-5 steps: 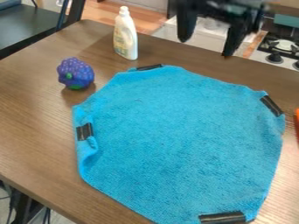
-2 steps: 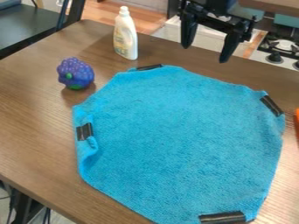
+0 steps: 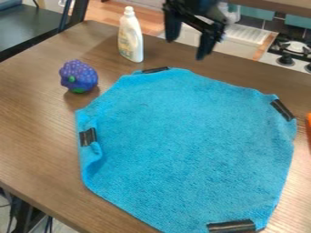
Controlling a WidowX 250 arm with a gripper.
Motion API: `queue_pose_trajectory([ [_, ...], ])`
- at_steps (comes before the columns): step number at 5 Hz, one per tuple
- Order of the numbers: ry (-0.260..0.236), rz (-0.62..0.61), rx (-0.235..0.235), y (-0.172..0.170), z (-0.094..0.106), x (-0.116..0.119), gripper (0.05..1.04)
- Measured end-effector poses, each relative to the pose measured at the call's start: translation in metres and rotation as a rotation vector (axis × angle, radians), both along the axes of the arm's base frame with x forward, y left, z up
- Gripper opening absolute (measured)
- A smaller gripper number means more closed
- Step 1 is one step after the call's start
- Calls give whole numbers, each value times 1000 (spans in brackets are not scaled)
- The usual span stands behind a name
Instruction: Fold the cloth from top left to bottom right
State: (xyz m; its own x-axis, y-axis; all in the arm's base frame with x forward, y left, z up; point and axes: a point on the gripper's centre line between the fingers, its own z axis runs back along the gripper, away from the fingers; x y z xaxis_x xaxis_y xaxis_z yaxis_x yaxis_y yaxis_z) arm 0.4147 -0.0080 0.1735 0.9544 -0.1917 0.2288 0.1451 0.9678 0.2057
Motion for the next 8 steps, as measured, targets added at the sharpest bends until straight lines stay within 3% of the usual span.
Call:
queue_pose_trajectory([
  [1, -12, -106, 8, 37, 6, -8, 1001],
  [3, -31, -132, -33, 87, 12, -14, 1001],
  [5, 31, -216, -26, 91, -41, 8, 1001],
  [6, 6, -287, -11, 85, -55, 21, 1001],
  [8, -43, -304, 2, 84, -60, 29, 1001],
])
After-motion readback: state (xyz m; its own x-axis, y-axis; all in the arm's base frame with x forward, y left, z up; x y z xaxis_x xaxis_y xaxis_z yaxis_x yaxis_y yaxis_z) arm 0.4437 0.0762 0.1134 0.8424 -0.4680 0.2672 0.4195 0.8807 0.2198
